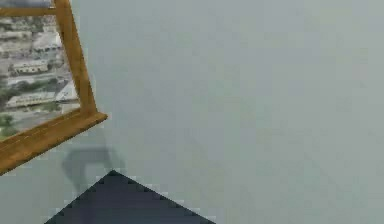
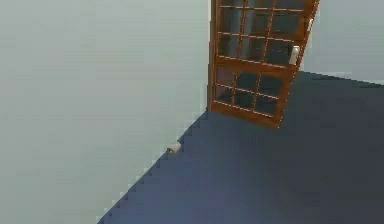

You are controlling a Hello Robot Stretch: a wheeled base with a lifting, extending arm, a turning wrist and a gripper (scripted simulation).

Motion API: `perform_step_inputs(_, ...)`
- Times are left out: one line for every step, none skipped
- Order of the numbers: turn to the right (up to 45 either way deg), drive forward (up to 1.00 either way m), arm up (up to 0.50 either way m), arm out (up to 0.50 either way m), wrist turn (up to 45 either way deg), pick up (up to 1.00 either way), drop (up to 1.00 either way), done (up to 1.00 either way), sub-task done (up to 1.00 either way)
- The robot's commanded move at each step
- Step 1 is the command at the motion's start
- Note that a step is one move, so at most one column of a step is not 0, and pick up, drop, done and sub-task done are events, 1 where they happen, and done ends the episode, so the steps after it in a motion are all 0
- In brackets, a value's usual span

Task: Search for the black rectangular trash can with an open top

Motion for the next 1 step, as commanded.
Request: perform_step_inputs(45.0, 0.00, 0.00, 0.00, 0.0, 0.00, 0.00, 0.00, 0.00)
